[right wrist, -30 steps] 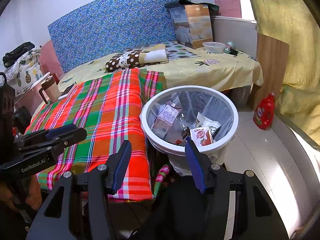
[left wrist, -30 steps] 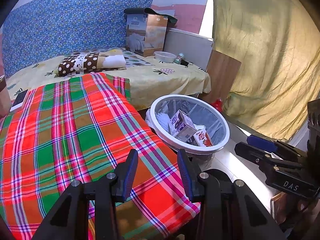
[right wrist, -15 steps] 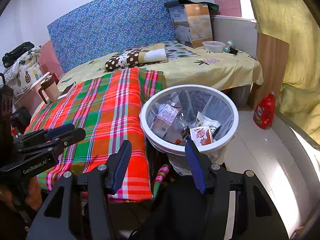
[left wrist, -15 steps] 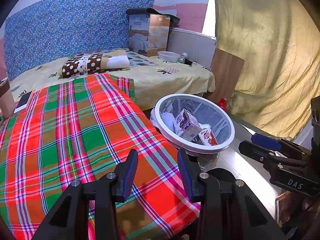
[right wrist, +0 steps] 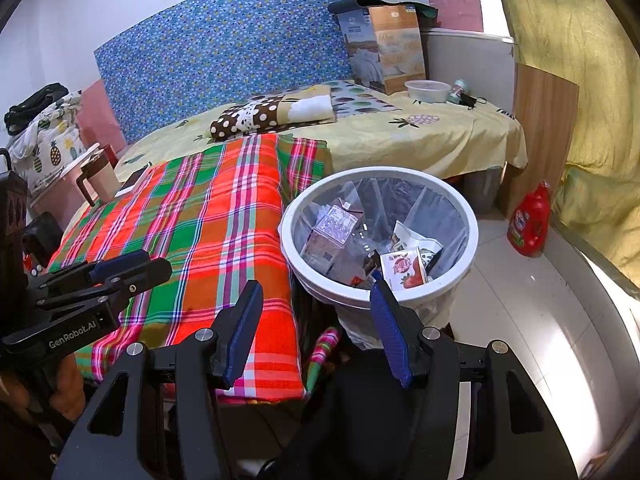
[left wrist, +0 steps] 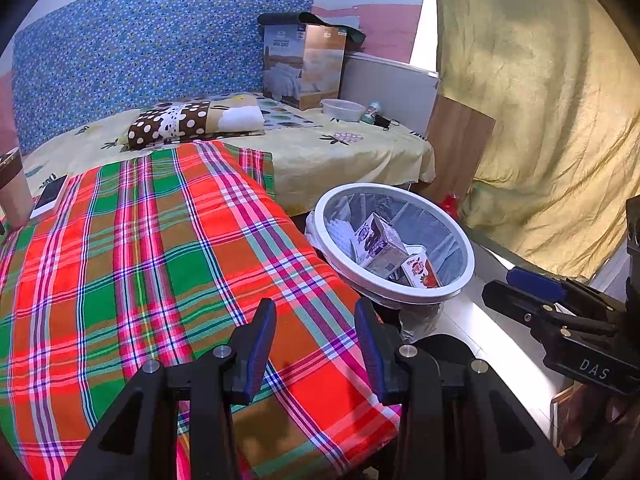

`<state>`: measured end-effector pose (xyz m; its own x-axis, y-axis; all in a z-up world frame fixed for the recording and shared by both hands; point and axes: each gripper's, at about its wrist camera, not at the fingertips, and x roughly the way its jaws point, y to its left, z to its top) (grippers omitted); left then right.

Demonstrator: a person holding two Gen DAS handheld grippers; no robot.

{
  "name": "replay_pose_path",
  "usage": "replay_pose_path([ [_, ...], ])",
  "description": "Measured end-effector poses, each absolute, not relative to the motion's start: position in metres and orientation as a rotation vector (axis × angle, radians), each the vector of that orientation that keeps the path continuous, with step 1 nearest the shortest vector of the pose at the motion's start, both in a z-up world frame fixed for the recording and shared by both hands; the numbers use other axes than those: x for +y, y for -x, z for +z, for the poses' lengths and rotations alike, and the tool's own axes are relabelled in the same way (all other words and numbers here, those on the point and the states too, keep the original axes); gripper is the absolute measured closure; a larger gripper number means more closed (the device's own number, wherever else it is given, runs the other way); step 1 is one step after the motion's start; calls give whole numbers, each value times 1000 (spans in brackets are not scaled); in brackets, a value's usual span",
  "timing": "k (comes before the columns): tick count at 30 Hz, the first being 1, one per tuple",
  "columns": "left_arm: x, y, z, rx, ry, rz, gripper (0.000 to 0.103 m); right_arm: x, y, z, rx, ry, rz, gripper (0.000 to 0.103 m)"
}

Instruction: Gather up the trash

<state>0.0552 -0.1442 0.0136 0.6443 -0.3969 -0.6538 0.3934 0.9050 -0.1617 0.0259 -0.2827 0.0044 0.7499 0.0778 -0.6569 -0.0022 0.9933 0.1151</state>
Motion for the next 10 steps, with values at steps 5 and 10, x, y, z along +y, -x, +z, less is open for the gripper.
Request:
replay_pose_path([
  [5, -147, -54, 12, 746, 3, -456, 63, -284, -25, 2, 721, -111, 42, 46],
  [10, -148, -53, 13, 741, 8, -469, 63, -284, -25, 3, 720, -110, 43, 46],
])
